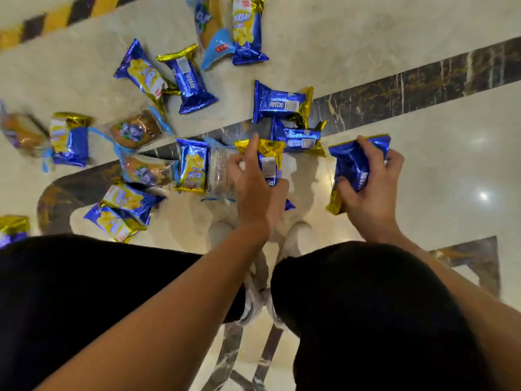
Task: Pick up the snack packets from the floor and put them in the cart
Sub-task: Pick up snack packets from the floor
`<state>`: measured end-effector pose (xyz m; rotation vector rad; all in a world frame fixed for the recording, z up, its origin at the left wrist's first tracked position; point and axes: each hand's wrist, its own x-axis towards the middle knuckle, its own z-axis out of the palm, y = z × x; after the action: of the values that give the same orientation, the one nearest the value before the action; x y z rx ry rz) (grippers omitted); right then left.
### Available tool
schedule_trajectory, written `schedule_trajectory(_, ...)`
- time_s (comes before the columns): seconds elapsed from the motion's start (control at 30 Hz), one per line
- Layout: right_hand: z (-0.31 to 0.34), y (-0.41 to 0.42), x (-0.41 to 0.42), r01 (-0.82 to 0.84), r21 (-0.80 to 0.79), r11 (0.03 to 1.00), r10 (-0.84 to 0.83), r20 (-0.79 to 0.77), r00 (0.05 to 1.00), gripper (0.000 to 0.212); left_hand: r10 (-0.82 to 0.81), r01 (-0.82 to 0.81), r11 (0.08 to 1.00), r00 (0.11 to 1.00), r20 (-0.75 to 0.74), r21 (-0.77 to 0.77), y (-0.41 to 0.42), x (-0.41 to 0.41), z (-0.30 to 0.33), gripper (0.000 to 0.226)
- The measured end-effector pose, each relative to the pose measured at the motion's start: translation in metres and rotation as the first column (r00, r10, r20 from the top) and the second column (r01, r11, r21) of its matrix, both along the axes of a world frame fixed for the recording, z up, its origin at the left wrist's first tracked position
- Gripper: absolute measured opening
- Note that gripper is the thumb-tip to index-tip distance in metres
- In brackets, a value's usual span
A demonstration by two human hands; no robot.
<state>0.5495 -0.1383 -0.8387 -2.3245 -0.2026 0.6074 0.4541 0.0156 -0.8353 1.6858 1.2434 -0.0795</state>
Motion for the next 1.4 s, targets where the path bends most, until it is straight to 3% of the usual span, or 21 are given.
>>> schedule_trajectory(0.23, 0.180, 0.000, 0.016, 0.092, 0.057, 0.994, -0.095, 0.055, 0.994, 0.067, -0.046, 0.046, 0.999, 0.997, 0.057, 0.008, -0.007, 0.010, 0.178, 0.090)
schedule_trajectory(0.37, 0.292, 0.007, 0.003, 0.143, 0.115, 0.983, -0.143, -0.010, 0.990, 0.067, -0.054, 0.058, 0.997, 0.996, 0.065, -0.051, -0.011, 0.004, 0.292, 0.088)
schedule_trajectory(0.7, 0.514, 0.024, -0.007, 0.005, 0.211, 0.978, -0.020, 0.068, 0.997, 0.063, -0.069, 0.064, 0.997, 0.977, 0.201, 0.034, 0.004, -0.033, 0.529, 0.083)
schedule_trajectory(0.9, 0.590, 0.073, -0.041, -0.171, 0.224, 0.960, 0.153, 0.093, 0.984, 0.063, 0.169, -0.192, 0.978, 0.960, 0.224, 0.082, 0.035, -0.090, 0.599, 0.083)
schedule_trajectory(1.1, 0.648, 0.159, -0.116, -0.449, 0.254, 0.857, 0.428, 0.136, 0.893, 0.062, 0.343, -0.391, 0.901, 0.908, 0.243, 0.190, 0.083, -0.181, 0.653, 0.087)
schedule_trajectory(1.4, 0.697, 0.270, -0.285, -0.683, 0.281, 0.675, 0.659, 0.189, 0.728, 0.061, 0.596, -0.694, 0.688, 0.707, 0.381, 0.211, 0.146, -0.370, 0.709, 0.087)
